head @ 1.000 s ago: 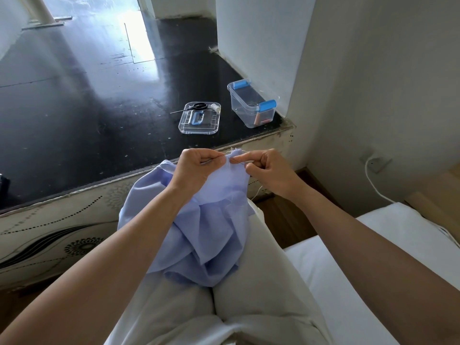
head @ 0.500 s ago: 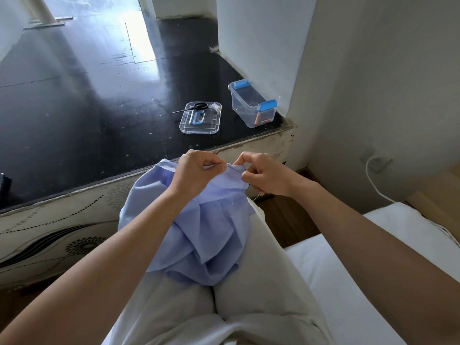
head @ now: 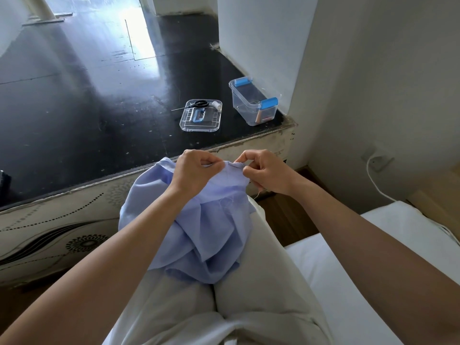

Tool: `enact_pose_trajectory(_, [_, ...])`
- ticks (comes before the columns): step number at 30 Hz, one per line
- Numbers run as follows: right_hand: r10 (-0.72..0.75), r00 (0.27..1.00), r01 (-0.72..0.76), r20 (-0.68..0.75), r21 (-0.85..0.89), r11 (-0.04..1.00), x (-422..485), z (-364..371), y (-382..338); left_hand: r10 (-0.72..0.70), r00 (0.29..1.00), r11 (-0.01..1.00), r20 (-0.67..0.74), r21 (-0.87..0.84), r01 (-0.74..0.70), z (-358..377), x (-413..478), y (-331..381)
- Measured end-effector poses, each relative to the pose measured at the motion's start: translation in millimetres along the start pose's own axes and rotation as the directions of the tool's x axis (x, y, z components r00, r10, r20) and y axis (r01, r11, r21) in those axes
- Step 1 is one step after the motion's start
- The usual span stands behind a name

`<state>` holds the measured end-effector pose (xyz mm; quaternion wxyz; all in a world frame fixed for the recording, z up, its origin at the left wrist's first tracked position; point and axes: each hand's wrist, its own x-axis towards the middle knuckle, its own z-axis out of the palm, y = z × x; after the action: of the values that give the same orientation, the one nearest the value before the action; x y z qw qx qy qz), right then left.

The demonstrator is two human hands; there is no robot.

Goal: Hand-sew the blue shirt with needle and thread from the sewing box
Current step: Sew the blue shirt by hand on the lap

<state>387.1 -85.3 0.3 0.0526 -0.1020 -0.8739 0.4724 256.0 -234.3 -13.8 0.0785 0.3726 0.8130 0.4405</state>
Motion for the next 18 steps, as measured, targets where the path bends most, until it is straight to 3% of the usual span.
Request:
enact_pose_trajectory(4, [0.011, 1.000, -0.013, 0.021, 0.108, 0.994, -1.2, -7.2, 1.3, -0.025, 0.995, 0.996, 0.095, -0.083, 0.033, -4.9, -1.8, 5.8])
enact_pose_trajectory(9, [0.032, 0.999, -0.038, 0.032, 0.193, 0.981, -4.7, -12.4, 2.0, -0.130, 0.964, 0.939, 0.232, -0.284, 0.195, -8.4, -4.7, 9.2])
enact_pose_trajectory(18, [0.062, 0.992, -0.090, 0.106, 0.281, 0.956, -10.0, -8.9, 4.7, -0.162, 0.897, 0.893, 0.411, -0.327, 0.310, -12.5, -5.3, 5.0])
